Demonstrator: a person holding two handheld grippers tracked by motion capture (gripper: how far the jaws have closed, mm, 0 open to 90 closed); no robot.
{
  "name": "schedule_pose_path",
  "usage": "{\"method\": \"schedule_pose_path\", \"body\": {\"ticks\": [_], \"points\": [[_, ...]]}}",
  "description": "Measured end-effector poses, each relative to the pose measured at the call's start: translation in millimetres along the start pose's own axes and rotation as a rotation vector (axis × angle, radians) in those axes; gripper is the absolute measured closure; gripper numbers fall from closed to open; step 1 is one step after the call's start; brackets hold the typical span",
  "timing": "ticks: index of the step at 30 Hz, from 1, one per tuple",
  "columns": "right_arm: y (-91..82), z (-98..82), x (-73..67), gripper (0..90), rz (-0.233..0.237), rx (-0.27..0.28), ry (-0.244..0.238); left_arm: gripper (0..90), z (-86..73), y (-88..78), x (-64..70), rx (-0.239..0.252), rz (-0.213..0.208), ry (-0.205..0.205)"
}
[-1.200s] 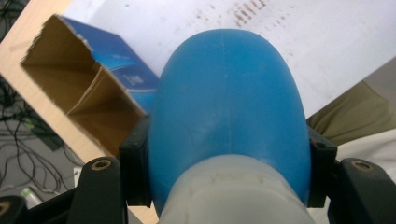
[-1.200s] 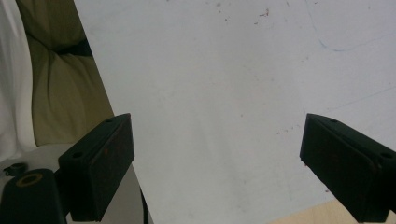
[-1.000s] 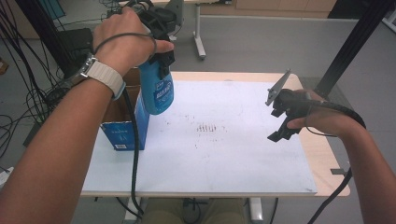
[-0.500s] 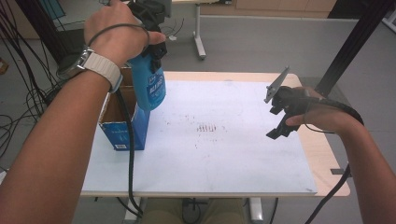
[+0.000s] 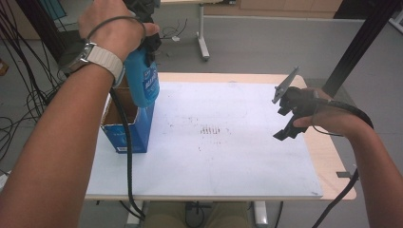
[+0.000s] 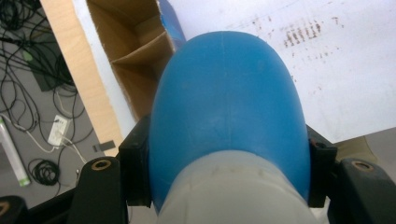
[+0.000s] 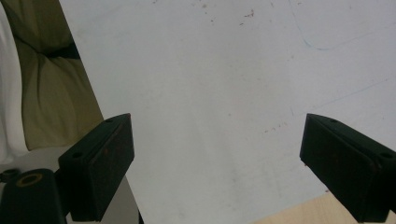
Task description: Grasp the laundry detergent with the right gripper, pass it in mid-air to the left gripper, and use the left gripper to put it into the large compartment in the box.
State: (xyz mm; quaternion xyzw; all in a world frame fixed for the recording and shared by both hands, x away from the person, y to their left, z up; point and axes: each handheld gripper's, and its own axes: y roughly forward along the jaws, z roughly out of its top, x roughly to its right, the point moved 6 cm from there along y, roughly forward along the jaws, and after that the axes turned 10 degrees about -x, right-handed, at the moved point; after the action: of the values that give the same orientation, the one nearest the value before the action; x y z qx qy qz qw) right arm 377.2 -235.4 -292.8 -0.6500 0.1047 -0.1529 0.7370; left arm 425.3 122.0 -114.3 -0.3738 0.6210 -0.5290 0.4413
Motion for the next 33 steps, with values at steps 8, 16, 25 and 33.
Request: {"method": "schedule_pose_path", "body": {"ticks": [8,16,25,33], "points": [[5.9,-1.8,1.1,9.8,0.007,-0.005,0.005,37.8,3.4,4.7,-13.6,-0.003,-0.013,-0.048],[7.7,-3.1,3.8,9.8,0.011,-0.002,0.019,37.8,4.6,10.5,-31.0,-0.014,-0.017,-0.104],[12.0,-10.4,6.4,9.6,0.023,-0.003,0.031,37.8,7.7,21.7,-47.4,-0.022,-0.028,-0.153],[14.8,-12.9,9.8,9.6,0.030,-0.004,0.044,37.8,12.7,26.6,-54.9,-0.008,-0.031,-0.173]]}}
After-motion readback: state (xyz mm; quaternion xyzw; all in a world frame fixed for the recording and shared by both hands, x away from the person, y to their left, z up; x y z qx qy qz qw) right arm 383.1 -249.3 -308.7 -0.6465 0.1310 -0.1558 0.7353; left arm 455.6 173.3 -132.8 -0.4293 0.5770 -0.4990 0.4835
